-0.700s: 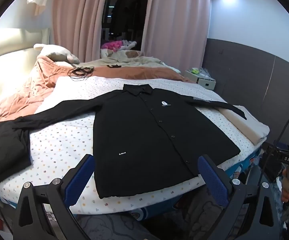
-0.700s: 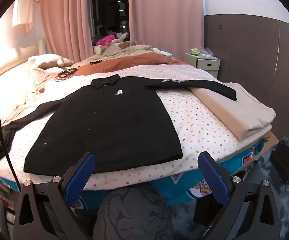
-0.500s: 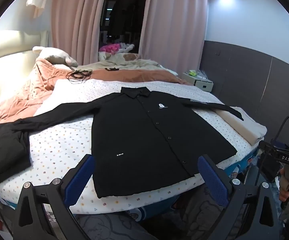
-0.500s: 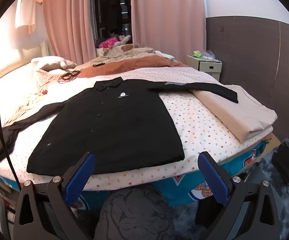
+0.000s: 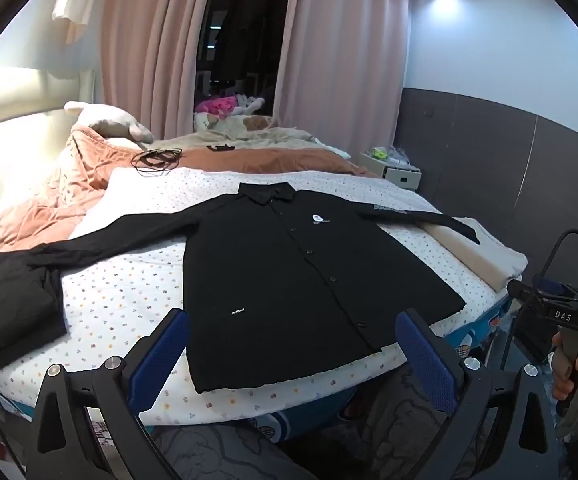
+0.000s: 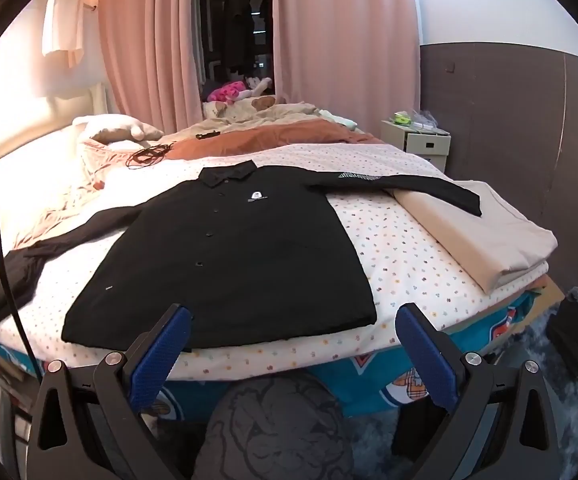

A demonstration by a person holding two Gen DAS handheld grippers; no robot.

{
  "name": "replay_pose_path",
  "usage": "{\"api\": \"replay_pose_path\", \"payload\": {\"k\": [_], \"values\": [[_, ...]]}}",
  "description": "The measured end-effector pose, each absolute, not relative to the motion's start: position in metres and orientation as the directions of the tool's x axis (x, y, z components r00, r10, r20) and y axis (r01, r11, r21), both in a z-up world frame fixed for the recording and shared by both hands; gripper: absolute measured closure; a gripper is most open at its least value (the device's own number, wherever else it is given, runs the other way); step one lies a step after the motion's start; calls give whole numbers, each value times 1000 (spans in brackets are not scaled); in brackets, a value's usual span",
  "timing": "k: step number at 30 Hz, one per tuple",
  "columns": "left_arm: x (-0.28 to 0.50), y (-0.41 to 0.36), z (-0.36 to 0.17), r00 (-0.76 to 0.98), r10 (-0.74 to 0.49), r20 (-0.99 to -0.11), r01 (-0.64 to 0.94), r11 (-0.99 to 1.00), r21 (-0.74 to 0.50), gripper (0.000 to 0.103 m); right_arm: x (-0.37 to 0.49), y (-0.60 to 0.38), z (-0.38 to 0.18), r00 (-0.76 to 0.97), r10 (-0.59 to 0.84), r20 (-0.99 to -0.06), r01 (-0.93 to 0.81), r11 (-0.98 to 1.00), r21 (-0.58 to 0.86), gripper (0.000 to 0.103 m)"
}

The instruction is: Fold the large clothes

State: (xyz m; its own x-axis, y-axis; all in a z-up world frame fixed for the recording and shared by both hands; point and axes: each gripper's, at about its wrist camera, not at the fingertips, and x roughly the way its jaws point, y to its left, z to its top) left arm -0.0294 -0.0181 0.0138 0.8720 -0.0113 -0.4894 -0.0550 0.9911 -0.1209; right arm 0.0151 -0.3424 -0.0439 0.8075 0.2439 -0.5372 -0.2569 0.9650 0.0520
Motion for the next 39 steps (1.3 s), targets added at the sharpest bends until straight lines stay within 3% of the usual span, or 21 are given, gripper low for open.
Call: {"api": "replay_pose_path", "payload": {"k": [39], "values": [[-56,-19,20,893,-22,-450,-31,993,-111,0,-2,-331,-30,826,257,-501,-272,961,46,0]]}}
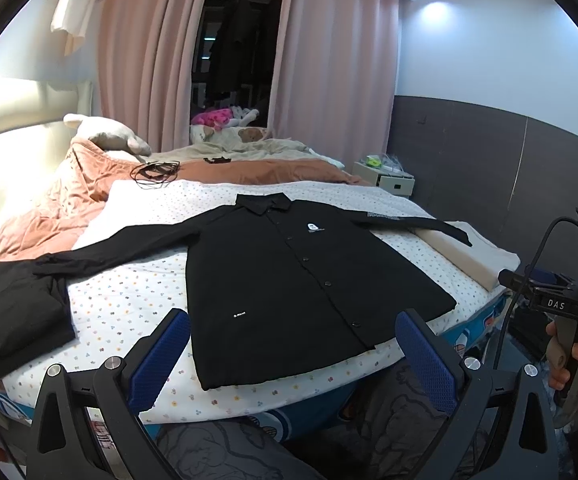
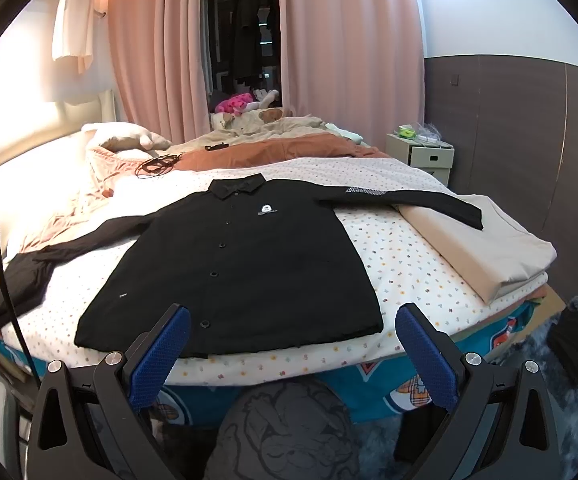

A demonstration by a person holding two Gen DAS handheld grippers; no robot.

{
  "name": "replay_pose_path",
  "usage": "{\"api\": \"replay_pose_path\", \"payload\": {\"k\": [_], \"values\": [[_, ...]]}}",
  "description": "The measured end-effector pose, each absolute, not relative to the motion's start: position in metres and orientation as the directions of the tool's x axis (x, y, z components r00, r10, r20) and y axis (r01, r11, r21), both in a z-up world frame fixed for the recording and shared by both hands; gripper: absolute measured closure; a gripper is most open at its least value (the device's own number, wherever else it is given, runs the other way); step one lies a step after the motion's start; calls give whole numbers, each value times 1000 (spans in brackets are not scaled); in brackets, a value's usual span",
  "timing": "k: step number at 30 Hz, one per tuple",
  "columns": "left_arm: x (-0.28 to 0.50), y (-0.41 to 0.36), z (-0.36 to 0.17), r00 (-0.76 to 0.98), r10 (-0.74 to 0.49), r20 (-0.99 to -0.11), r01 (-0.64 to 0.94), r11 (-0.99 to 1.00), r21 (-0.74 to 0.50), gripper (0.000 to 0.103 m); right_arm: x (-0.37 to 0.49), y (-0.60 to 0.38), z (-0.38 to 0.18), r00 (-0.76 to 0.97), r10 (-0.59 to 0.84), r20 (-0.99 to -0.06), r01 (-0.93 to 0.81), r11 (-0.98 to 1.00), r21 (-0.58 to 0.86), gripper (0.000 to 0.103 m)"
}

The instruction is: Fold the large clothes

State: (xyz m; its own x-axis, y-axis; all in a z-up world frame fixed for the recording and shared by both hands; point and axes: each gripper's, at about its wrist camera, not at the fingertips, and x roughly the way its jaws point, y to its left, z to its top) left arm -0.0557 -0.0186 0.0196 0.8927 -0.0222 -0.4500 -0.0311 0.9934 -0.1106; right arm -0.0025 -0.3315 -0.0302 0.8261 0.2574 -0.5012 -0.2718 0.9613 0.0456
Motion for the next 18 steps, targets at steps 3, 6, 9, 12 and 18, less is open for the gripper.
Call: {"api": "replay_pose_path", "payload": {"k": [3,6,9,12,18], "values": [[-56,-18,20,893,-28,-449,-26,993,-114,0,-3,-332,-30,826,258,-500,-272,961,47,0],[-57,-19,21,895,-29,-446,-23,994,-110,0,-3,-332,-29,828,260,-498,-274,961,45,0],[-59,-19,22,902,-18,-432,-31,994,-106,0,-3,-332,-29,828,259,-497,-274,961,45,0],[-57,-17,23,902,-27,-431,-26,993,-117,0,-3,-332,-29,828,261,-497,-275,960,46,0],[-50,-16,20,899,-30,-438,-24,993,-117,0,-2,-330,-29,826,277,-491,-289,956,53,0]]}}
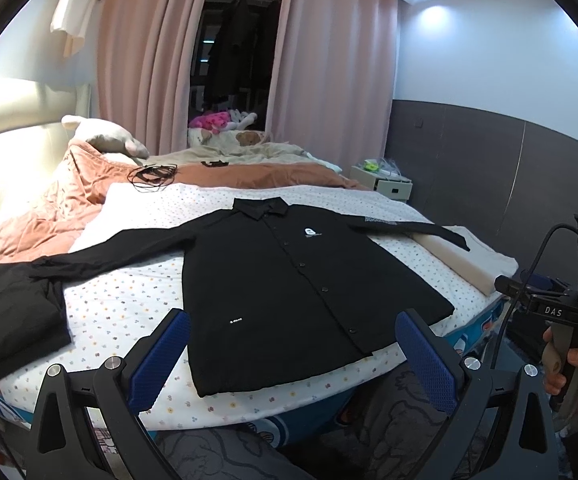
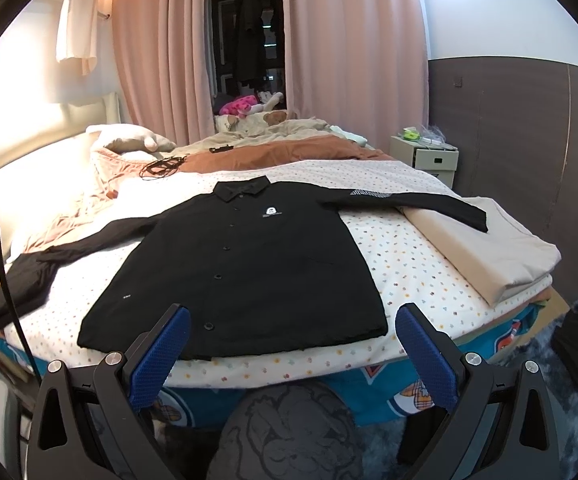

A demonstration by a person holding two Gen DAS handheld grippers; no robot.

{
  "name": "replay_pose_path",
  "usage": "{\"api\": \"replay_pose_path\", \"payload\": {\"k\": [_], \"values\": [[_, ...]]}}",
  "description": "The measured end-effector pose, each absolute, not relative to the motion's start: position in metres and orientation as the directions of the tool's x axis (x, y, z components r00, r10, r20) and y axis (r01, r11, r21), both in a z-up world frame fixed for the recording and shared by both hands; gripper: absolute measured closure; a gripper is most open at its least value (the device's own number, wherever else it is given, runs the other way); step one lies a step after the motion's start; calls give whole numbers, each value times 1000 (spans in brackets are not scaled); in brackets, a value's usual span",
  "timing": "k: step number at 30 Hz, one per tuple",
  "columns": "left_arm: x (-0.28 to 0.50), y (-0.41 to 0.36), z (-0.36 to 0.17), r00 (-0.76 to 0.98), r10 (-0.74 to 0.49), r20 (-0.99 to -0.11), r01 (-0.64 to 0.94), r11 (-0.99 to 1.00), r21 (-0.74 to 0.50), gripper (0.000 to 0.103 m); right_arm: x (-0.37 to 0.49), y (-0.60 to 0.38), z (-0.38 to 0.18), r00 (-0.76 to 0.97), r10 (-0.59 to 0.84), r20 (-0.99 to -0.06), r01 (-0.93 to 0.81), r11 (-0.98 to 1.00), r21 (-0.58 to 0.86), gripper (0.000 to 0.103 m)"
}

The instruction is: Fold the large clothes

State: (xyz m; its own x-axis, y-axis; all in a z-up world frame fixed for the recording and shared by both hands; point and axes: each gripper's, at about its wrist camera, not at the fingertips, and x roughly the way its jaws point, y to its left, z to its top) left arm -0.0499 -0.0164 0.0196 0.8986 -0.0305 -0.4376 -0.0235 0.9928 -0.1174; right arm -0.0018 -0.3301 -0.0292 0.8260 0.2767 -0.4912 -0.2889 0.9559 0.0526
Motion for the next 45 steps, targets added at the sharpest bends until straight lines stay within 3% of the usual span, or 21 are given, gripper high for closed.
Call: {"api": "replay_pose_path", "payload": {"k": [26,45], "values": [[39,6,4,850,-13,-526,-67,989,-132,0,92,-297,-40,788,314,-529,-308,946,103,0],[108,59,8,812,121,-572,-234,964,-129,0,190,-232,-37,700,421,-578,-435,892,122,0]]}}
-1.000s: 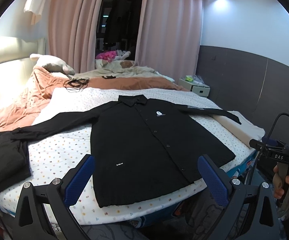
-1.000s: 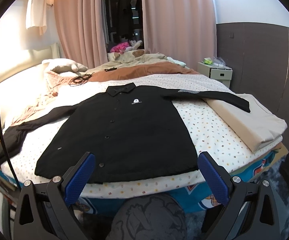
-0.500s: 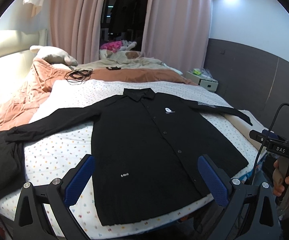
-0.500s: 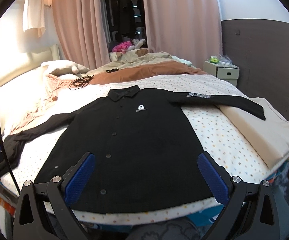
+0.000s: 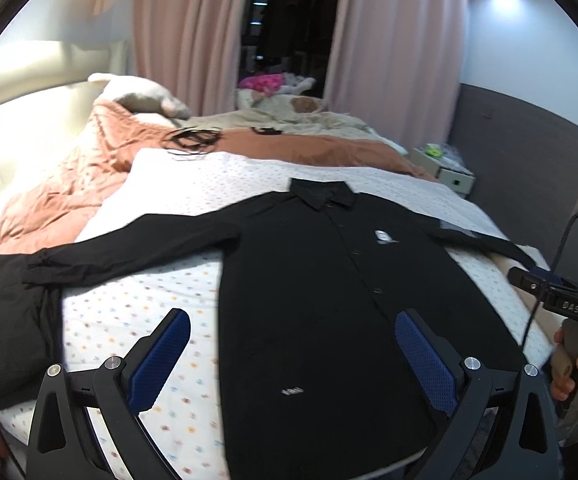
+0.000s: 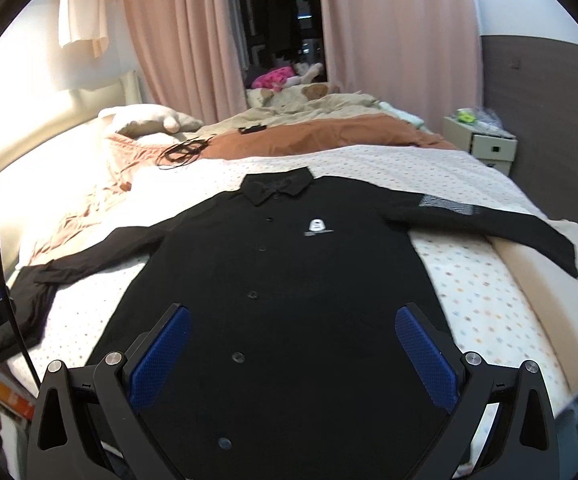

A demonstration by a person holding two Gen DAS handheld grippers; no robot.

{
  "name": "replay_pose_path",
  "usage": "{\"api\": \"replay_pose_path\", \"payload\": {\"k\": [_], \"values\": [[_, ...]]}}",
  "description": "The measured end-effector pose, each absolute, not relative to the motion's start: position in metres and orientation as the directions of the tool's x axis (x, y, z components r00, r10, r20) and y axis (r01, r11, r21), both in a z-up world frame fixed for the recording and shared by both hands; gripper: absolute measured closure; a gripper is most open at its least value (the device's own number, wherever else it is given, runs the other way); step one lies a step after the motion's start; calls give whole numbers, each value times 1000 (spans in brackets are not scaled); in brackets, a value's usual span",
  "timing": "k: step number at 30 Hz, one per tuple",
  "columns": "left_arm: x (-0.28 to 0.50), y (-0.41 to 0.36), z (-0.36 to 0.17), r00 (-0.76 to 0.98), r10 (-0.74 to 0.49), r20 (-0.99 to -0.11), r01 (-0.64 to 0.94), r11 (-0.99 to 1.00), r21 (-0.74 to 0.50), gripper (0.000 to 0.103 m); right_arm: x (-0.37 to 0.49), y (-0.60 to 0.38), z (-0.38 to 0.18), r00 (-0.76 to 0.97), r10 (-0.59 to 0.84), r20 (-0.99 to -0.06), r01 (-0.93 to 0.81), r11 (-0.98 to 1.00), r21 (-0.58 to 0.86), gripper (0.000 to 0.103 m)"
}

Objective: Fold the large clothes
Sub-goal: 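Lower both grippers onto the black shirt's sleeves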

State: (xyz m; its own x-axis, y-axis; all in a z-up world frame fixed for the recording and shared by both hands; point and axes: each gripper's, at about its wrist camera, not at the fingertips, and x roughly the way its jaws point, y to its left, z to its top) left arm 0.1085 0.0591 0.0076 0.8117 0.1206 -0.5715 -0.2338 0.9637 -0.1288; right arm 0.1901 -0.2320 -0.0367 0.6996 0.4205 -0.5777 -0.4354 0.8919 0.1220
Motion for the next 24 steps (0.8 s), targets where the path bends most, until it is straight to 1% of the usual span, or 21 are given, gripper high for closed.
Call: {"api": "replay_pose_path", "payload": {"k": [5,12,16,22,24], "values": [[118,90,4,791,187,-582,-307,945,-114,0,217,-205,-42,666,447,-596,-473,872,126,0],[119,151,0,758,261,-598,-409,904,-123,0,249,-160,-51,612,493,-618,-529,836,144,0],[115,196,-2,727,307,-614,-477,869,-131,5,266,-131,-58,578,516,-632,-560,814,153,0],[105,265,-10,659,407,-633,-590,802,-99,6,290,-89,-67,541,539,-646,-591,790,164,0],[100,288,-14,644,425,-637,-617,780,-103,8,298,-75,-70,532,541,-651,-600,784,161,0]]}}
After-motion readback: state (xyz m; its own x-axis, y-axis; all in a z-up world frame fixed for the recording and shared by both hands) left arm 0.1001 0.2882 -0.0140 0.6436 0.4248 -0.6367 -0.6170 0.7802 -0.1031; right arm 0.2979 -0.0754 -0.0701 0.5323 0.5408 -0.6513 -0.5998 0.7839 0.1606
